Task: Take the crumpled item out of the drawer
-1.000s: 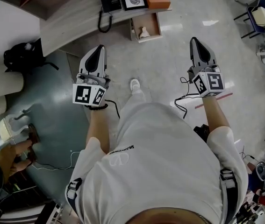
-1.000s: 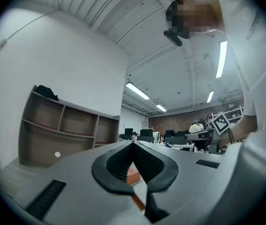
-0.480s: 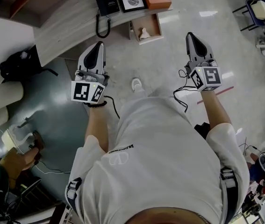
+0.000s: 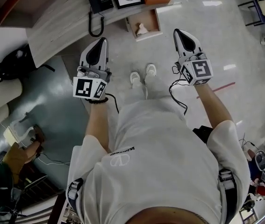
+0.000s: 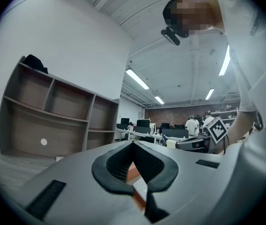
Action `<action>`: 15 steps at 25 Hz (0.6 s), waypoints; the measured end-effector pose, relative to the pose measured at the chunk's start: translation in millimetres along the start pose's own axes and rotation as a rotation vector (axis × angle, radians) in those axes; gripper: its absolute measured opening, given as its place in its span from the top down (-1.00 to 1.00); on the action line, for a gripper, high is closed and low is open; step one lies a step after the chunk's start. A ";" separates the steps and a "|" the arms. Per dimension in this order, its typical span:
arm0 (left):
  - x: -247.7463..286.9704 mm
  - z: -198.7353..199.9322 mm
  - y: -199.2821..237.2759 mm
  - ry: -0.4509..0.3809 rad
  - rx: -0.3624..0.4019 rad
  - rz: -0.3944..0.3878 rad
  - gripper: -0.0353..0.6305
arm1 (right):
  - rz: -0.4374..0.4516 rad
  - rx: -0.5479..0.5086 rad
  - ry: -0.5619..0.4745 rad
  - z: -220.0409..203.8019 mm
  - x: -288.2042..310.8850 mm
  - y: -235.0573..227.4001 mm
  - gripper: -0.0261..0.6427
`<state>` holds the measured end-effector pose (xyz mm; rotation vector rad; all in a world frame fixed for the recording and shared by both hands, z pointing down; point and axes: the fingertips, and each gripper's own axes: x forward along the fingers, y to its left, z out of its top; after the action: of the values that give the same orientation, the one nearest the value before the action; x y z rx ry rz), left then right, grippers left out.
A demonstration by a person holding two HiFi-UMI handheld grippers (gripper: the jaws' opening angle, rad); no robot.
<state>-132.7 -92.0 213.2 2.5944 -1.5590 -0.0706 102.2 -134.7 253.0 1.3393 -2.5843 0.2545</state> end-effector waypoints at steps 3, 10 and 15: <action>23.6 -21.9 -1.3 0.028 -0.012 0.008 0.90 | 0.035 0.036 0.043 -25.9 27.4 -8.4 0.93; 71.3 -90.4 -4.7 0.088 -0.047 -0.009 0.90 | 0.073 0.130 0.174 -112.0 86.4 -26.9 0.93; 90.2 -168.7 11.7 0.150 -0.070 0.002 0.90 | 0.099 0.161 0.241 -177.7 130.4 -24.2 0.92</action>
<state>-83.9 -164.6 383.7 2.4816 -1.4804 0.0668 69.2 -205.7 460.4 1.1499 -2.4715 0.6136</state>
